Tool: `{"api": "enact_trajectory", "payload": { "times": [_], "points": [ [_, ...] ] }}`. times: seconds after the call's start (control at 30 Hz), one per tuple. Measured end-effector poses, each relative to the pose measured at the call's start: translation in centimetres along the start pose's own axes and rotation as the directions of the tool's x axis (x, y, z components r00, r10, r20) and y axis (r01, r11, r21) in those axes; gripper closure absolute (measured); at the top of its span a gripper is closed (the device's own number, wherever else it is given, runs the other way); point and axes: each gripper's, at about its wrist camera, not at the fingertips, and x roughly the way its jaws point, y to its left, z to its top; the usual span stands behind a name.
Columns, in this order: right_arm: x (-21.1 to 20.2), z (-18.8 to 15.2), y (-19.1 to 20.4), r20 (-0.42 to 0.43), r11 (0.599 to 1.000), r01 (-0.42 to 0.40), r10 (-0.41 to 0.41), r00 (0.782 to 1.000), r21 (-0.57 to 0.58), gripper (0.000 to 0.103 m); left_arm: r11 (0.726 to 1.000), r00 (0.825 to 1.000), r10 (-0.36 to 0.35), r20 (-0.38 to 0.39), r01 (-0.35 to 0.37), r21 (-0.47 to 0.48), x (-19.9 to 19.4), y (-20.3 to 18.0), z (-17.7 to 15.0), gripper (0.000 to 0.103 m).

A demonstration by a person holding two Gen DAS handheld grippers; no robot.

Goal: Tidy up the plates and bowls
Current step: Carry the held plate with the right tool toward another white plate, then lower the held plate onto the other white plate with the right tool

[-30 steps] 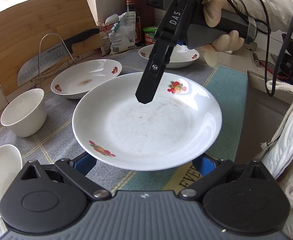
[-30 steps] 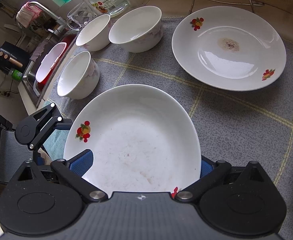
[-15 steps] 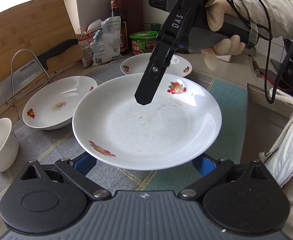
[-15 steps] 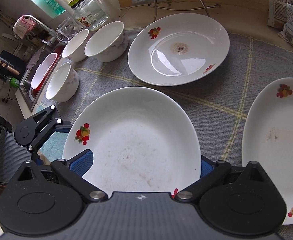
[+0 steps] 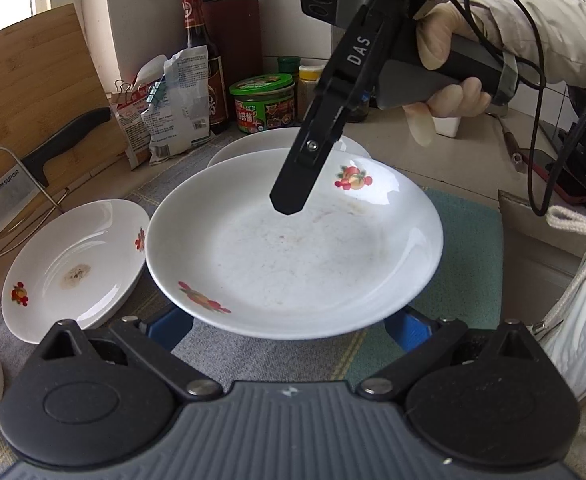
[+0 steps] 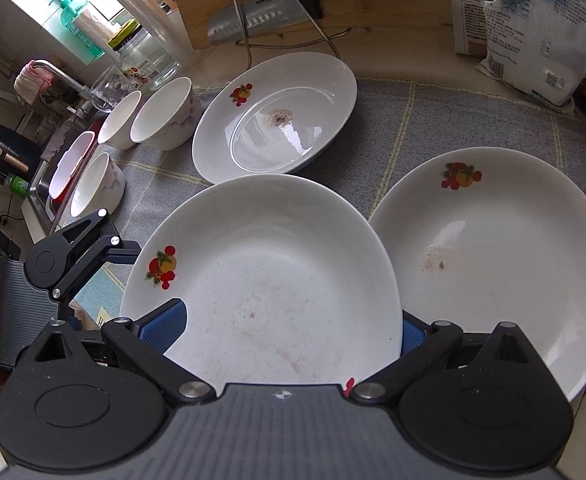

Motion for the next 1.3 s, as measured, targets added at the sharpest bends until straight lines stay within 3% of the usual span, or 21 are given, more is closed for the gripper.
{"api": "enact_trajectory", "payload": {
  "times": [0.57, 1.3],
  "points": [
    [-2.6, -0.3, -5.8, 0.047, 0.998, 0.028, -0.030, 0.998, 0.052, 0.000, 0.999, 1.000, -0.031, 0.002, 0.030, 0.031, 4.5, -0.6, 4.4, 0.002],
    [-2.2, 0.1, -10.7, 0.047, 0.995, 0.016, -0.021, 0.999, 0.096, 0.000, 0.999, 1.000, -0.022, -0.020, 0.022, 0.025, 7.7, 0.5, 6.0, 0.002]
  ]
}}
